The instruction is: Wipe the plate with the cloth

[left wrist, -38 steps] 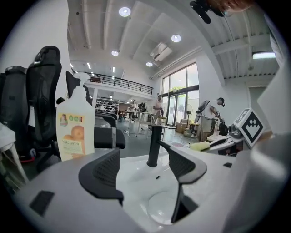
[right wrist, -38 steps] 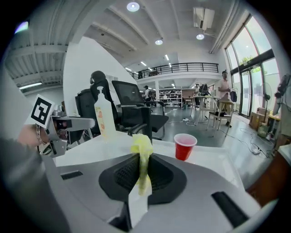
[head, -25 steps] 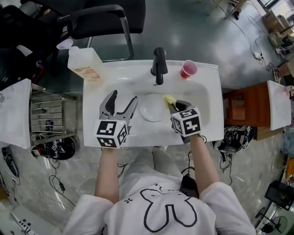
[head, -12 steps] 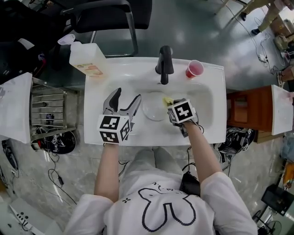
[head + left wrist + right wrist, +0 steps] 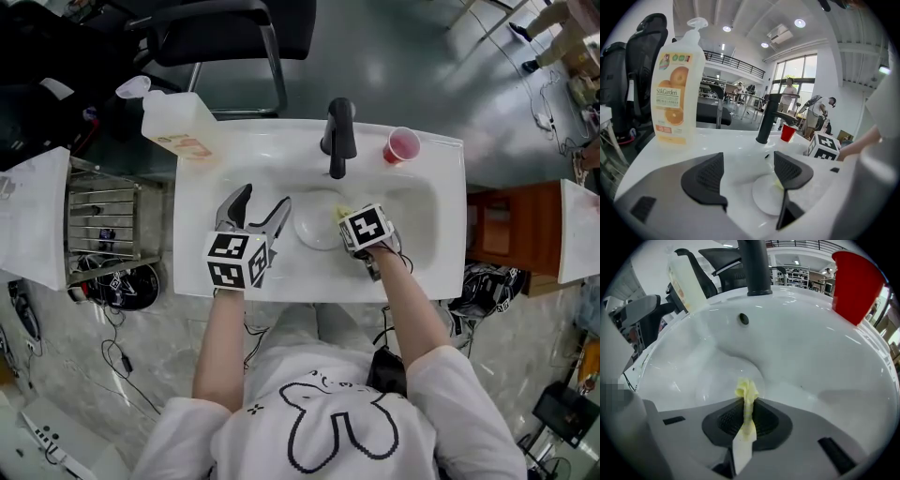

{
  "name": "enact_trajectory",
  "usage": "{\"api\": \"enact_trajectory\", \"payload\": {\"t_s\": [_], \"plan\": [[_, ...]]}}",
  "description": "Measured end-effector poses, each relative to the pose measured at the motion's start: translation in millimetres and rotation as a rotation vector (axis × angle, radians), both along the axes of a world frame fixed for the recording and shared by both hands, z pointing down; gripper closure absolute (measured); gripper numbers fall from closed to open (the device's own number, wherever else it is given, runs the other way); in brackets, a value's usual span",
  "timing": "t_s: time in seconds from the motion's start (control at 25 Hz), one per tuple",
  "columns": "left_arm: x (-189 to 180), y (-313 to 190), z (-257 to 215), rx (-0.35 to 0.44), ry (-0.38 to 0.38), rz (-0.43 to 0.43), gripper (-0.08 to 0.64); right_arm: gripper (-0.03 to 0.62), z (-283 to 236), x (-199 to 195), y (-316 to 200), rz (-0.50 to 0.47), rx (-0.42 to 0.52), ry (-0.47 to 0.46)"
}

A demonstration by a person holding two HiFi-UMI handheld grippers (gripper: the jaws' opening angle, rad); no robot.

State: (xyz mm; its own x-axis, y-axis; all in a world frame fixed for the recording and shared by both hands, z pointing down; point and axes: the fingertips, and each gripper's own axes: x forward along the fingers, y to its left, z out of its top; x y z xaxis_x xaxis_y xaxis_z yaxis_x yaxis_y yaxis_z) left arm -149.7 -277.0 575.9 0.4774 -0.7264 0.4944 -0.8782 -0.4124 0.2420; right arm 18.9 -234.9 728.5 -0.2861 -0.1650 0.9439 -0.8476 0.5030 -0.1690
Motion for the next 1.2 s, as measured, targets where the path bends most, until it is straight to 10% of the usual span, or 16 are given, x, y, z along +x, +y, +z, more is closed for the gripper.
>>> {"api": "enact_trajectory", "payload": {"t_s": [0.44, 0.84, 1.2], "plan": [[13, 1, 28, -0.119, -0.003, 0.029, 0.219, 0.541, 9, 2, -3, -0.003, -0.039, -0.026], [40, 23, 99, -0.494, 0.022, 0.112, 0.219, 0.541, 8, 3, -2, -0.019, -0.038, -0.041], [57, 34, 131, -0.712, 0.199, 0.085, 0.254, 0.541, 8, 5, -1, -0.017, -0.034, -0.056]]}}
